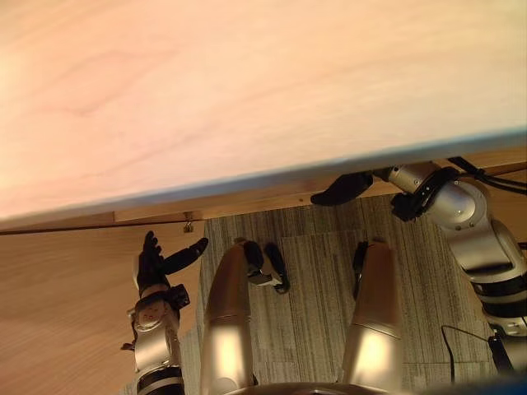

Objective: Walk over to the cabinet, pick up the folder, carry it to the office cabinet, place the folder inside the office cabinet, then close the office cabinet door

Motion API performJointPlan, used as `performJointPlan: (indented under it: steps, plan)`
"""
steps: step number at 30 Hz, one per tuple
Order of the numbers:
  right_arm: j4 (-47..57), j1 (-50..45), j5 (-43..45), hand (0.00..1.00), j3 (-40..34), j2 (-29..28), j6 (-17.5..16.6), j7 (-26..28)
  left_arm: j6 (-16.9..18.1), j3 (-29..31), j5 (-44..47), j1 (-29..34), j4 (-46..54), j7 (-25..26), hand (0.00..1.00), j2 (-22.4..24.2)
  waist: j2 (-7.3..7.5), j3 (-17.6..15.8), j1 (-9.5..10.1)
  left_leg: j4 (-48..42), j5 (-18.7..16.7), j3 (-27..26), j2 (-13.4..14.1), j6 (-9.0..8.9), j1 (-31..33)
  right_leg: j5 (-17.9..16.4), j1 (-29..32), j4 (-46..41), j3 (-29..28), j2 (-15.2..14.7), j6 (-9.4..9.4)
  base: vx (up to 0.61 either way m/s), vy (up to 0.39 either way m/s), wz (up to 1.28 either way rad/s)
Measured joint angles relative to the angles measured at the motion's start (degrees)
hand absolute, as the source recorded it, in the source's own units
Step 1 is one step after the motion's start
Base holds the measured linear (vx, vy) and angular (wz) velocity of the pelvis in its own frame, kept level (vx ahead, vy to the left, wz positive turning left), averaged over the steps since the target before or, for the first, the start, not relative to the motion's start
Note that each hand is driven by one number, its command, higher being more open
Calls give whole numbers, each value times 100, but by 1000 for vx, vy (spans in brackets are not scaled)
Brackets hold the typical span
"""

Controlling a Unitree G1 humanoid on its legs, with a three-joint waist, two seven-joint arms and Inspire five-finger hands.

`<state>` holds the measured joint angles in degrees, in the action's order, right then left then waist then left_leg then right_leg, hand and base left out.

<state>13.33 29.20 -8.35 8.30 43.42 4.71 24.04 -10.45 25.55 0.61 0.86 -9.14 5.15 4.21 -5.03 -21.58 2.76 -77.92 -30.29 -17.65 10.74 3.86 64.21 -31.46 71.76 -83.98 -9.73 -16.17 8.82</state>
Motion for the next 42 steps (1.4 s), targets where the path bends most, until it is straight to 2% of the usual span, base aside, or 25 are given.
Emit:
performJointPlan:
  steps: [1, 4, 8, 13, 17, 23, 29, 32, 38, 39, 42]
  plan:
    - [-190, 43, 526, 100, -45, -1, -12, -127, 60, -100, 107, 39, -214, 6, 100, -5, 18, 2, 6, 0, 2, 2, -6, 5, 0, 5, -7, 4, 1, -6, 8, 0, 0, 0]
    - [-539, 144, 1340, 100, -64, 20, -104, -365, 209, -347, 413, 269, -482, 29, 100, -23, 63, -25, 5, -6, 12, 0, 4, 23, 0, 45, -11, 29, 0, 1, 16, -16, -3, -2]
    - [-512, 165, 1035, 100, -26, 158, -125, -369, 443, -360, 657, 289, -576, 29, 100, -24, 80, -35, 39, -5, 31, -16, 0, 51, 1, 73, -4, 32, -17, 1, 34, -17, -6, 0]
    - [-39, 129, 157, 100, 414, 779, -294, -63, 547, -458, 656, 288, -700, -56, 100, -30, 82, -37, 42, 89, 59, -54, -15, 84, 7, 124, 2, 148, -20, -3, 56, 0, 0, 0]
    - [60, 136, 183, 100, 568, 1196, -423, 148, 624, -495, 643, 282, -968, -69, 100, -34, 94, -44, 47, 151, 60, -82, -15, 85, -97, 124, -75, 195, -13, -33, 55, 7, -3, -1]
    - [59, 128, 197, 100, 1273, 1695, -499, 413, 788, -490, 641, 262, -1379, -66, 100, -37, 121, -44, 51, 327, 49, -113, -51, 65, -601, 111, -564, 346, 23, -76, 39, 9, -15, -5]
    - [-74, -35, 406, 100, 2010, 1758, -500, 604, 807, -485, 548, 266, -1994, -76, 100, -38, 178, 58, 55, 755, 91, -223, -231, 35, -1444, 105, -1324, 660, 35, -230, 44, 22, -21, -4]
    - [-101, -308, 404, 100, 2185, 1662, -523, 671, 813, -499, 529, 481, -2151, -179, 100, -39, 195, 351, 69, 1094, 103, -251, -286, -5, -1947, 118, -1842, 1003, 133, -266, 65, 103, -19, -9]
    - [-957, -1007, 386, 100, 2231, 889, -625, 725, 888, -762, 314, 903, -2456, -288, 100, -81, 236, 1012, 154, 2001, 146, -222, -490, -72, -3327, 164, -3399, 1958, 528, -435, 138, 198, 16, -3]
    - [-1439, -1077, 364, 100, 2232, 549, -631, 690, 944, -770, 268, 939, -2647, -294, 100, -85, 209, 1130, 155, 2190, 168, -202, -502, -75, -3667, 183, -3822, 2216, 650, -447, 171, 192, 24, 0]
    - [-2334, -1168, 334, 100, 2222, 80, -633, 612, 958, -871, 84, 1065, -2953, -306, 100, -100, 117, 1332, 150, 2601, 233, -100, -557, -98, -4149, 299, -4492, 2759, 906, -446, 213, 170, 22, 7]
